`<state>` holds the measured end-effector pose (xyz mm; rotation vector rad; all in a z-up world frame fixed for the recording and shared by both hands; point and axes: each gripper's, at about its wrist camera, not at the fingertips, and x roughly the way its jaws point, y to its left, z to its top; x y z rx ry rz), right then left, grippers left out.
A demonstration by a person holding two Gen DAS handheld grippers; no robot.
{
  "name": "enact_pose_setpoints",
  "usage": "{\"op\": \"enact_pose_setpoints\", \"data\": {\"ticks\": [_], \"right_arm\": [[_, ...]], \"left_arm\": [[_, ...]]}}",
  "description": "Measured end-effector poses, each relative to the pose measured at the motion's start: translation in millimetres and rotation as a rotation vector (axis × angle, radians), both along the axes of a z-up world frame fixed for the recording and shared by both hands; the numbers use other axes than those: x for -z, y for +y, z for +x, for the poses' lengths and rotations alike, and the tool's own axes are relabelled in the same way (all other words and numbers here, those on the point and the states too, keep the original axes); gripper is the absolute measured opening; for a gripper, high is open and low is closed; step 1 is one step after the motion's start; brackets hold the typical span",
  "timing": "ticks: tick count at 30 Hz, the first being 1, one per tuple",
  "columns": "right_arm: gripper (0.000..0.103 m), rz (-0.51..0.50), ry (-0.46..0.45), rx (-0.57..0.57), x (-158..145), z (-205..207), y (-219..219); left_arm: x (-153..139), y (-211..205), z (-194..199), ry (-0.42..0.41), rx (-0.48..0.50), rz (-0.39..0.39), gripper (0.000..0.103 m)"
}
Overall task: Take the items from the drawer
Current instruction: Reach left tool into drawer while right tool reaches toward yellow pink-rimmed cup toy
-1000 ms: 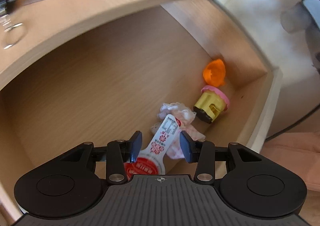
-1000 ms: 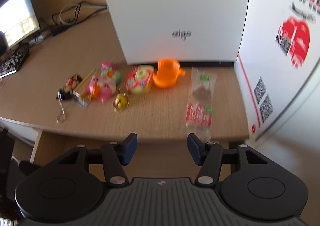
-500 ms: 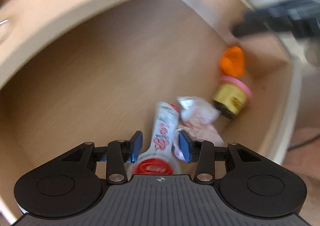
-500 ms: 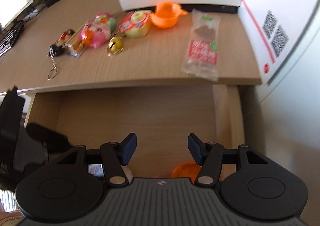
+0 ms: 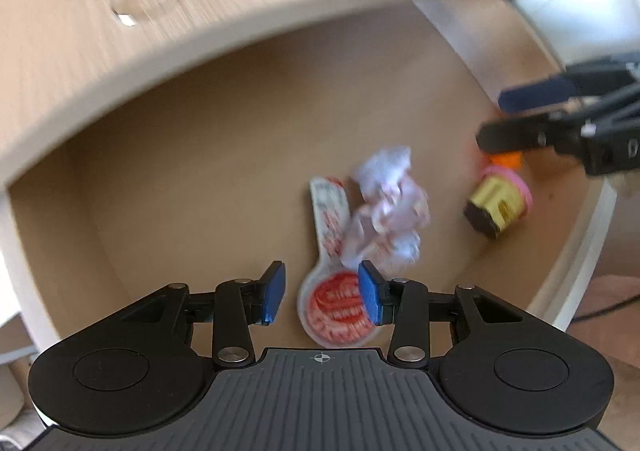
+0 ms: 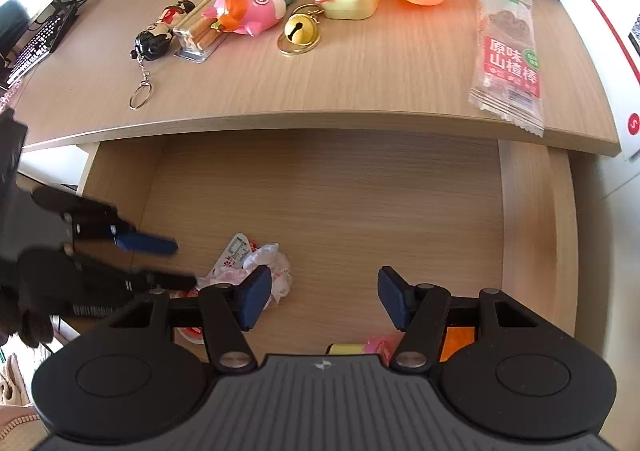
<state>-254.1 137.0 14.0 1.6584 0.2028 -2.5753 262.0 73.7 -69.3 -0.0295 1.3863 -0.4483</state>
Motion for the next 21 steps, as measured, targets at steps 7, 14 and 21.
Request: {"op": "enact_pose_setpoints", "data": {"ticks": [7,14,21], "right_arm": [[0.059,0.005,0.003,-0.008,-1.1,-0.1,-0.2],[0.064,0.015,0.012,0.075,-14.1,1.5,22.6],[0.072,0.067,-0.232,0.055,27.7,6.1,16.2]], "left_arm": [[1.7,-13.4,-7.5,0.000,0.016,0.012,0.044],[-14.2,-18.9,-2.0,-0.048,0.027,-0.070,0.044],[-0.5,-25.7,0.8,-0.028,0.007,0.008,0.044]]}}
